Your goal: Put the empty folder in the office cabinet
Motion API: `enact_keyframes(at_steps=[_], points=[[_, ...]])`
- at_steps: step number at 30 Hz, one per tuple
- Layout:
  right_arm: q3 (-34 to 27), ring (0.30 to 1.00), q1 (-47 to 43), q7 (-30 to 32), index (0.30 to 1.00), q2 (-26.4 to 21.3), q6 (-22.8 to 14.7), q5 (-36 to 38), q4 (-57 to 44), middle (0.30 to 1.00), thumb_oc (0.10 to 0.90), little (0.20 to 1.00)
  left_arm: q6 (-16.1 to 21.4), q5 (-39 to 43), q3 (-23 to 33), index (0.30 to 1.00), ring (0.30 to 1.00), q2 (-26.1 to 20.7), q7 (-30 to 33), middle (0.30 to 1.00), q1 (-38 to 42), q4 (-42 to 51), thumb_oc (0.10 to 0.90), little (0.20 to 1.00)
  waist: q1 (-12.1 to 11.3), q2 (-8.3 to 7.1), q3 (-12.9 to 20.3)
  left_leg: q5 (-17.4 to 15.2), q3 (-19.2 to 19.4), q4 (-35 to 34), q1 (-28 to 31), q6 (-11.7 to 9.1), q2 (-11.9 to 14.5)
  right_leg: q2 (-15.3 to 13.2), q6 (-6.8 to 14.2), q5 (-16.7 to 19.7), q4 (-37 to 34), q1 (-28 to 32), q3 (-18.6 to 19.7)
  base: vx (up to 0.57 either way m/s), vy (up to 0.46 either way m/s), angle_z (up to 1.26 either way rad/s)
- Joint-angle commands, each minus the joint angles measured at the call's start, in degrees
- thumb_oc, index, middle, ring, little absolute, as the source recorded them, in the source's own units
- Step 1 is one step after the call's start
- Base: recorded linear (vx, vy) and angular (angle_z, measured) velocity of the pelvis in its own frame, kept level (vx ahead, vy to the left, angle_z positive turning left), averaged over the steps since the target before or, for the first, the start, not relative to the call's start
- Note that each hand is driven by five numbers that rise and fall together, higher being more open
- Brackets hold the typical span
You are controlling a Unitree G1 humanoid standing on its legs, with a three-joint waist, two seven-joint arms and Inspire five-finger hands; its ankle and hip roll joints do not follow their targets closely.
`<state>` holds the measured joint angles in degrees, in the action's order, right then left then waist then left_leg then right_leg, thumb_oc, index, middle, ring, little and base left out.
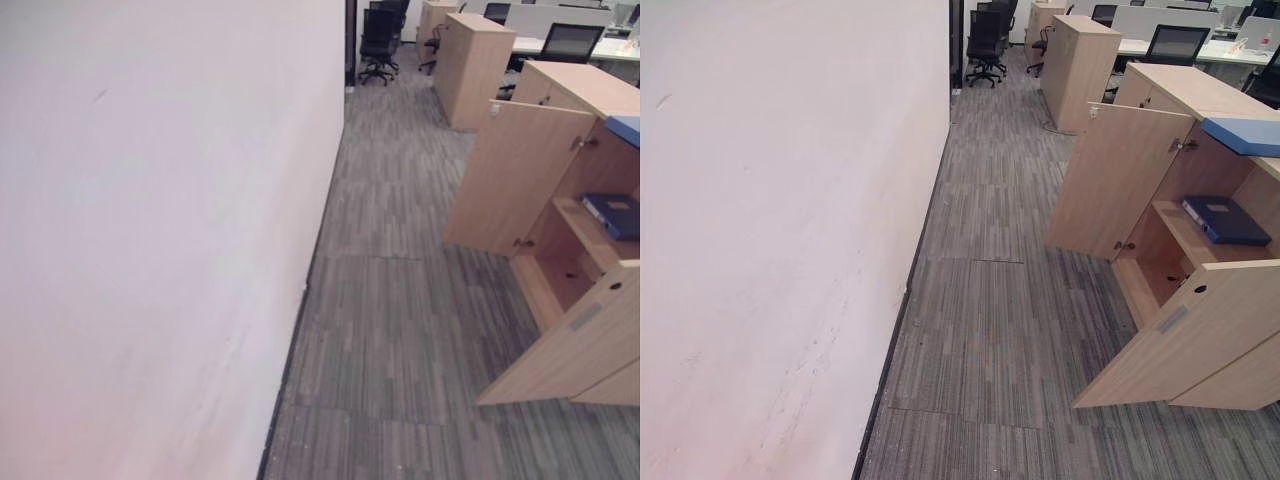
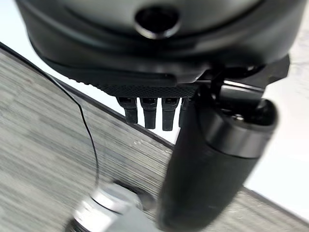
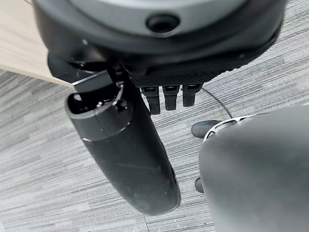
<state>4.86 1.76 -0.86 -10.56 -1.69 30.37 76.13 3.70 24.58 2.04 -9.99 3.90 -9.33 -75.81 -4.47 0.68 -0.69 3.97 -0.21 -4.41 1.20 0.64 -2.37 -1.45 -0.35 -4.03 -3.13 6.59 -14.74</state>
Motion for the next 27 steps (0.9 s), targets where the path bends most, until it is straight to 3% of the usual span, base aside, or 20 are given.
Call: enact_keyframes(at_steps=[1, 7, 15, 27], points=[[0.57, 0.900, -2.79, -0.21, 0.900, -1.16, -1.75, -1.25, -2.14, 0.900, 0.800, 0.900, 1.04, 2.61, 1.90, 0.900, 0.900, 0.34, -0.67, 0.900, 3.06, -3.37, 0.800, 0.900, -0.08, -1.92, -1.89, -7.00, -3.96, -0.59, 4.45, -3.12, 2.01, -4.11, 6.50, 4.86, -1.87, -1.13, -1.62, 0.00, 0.000, 0.00], [0.63, 0.900, -2.73, -0.75, 0.900, -1.62, -1.65, -1.40, -1.74, 0.900, 0.800, 0.900, 1.68, 1.35, 1.18, 0.900, 0.900, 0.24, -0.59, 0.900, 3.09, -2.46, 0.800, 0.900, -0.15, -1.94, -1.99, -7.10, -4.10, -0.59, 4.61, -3.15, 2.00, -4.09, 6.44, 4.66, -1.87, -0.92, -1.72, 0.00, 0.000, 0.00], [-1.50, 0.900, -2.51, -4.75, 0.900, -2.34, -0.74, 5.63, -0.63, 0.900, 0.800, 0.900, 0.53, 3.69, 1.05, 0.900, 0.900, 0.33, -4.85, 0.900, 2.94, -3.60, 0.800, 0.900, 0.34, -1.71, -2.00, -7.21, -3.80, -0.59, 4.76, -3.18, 2.03, -4.00, 6.42, 4.67, -1.87, -0.94, -1.47, 0.00, 0.000, 0.00], [-0.31, 0.900, -2.31, -1.22, 0.900, -2.54, -1.82, -1.48, -1.06, 0.900, 0.800, 0.900, 0.69, 1.77, -1.03, 0.900, 0.900, 0.81, -5.19, 0.900, 2.84, -2.84, 0.800, 0.900, 0.59, -1.54, -1.87, -7.44, -3.85, -0.59, 4.91, -3.02, 2.07, -4.00, 6.42, 4.57, -1.87, -0.81, -1.41, 0.00, 0.000, 0.00]])
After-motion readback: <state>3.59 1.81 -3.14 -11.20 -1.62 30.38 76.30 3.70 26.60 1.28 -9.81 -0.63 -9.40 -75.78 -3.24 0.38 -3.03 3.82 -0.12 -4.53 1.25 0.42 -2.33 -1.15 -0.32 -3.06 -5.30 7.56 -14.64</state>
